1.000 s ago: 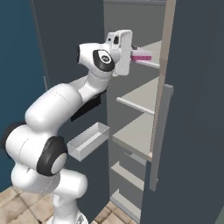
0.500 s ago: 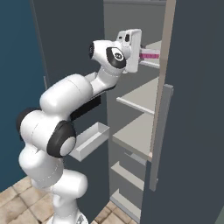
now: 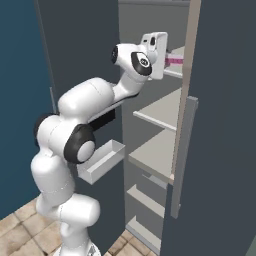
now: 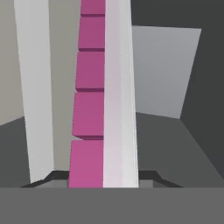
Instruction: The ice cube tray has been filled with water. Take the tray and place it in the freezer to make ice. Close the freezer door after placing the tray.
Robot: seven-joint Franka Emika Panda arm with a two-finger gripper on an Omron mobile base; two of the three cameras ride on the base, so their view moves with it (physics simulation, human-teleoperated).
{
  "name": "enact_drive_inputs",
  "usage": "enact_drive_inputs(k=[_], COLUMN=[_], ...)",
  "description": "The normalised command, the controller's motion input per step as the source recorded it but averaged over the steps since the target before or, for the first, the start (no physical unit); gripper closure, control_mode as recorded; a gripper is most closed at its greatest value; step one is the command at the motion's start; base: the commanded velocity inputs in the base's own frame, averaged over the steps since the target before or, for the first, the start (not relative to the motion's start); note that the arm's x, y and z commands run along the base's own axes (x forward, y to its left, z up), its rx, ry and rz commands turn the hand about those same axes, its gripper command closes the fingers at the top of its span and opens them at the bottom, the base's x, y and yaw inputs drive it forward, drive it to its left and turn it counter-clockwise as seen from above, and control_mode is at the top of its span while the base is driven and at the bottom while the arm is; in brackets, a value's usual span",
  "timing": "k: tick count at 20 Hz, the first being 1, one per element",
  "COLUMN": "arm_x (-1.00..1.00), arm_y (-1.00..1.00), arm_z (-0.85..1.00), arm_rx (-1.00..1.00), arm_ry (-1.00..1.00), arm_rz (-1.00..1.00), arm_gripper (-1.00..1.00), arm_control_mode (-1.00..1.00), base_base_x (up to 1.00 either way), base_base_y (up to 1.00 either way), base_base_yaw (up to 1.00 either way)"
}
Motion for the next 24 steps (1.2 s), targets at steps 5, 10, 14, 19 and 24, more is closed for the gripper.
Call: enact_drive_inputs(k=[5, 10, 14, 19, 24], arm_x=[0.37, 0.41, 0.38, 0.38, 0.45], arm_y=[-0.14, -0.19, -0.28, -0.30, -0.13], arm_z=[-0.05, -0.07, -0.03, -0.02, -0.09], arm_rx=[0.00, 0.00, 0.00, 0.00, 0.00], arm_ry=[0.00, 0.00, 0.01, 0.04, 0.10], arm_rz=[0.02, 0.04, 0.05, 0.06, 0.06], arm_gripper=[1.00, 1.00, 1.00, 1.00, -1.00], arm_control_mode=[-1.00, -1.00, -1.00, -1.00, -1.00], base_base_x=[0.00, 0.00, 0.00, 0.00, 0.00], base_base_y=[0.00, 0.00, 0.00, 0.00, 0.00], base_base_yaw=[0.00, 0.00, 0.00, 0.00, 0.00])
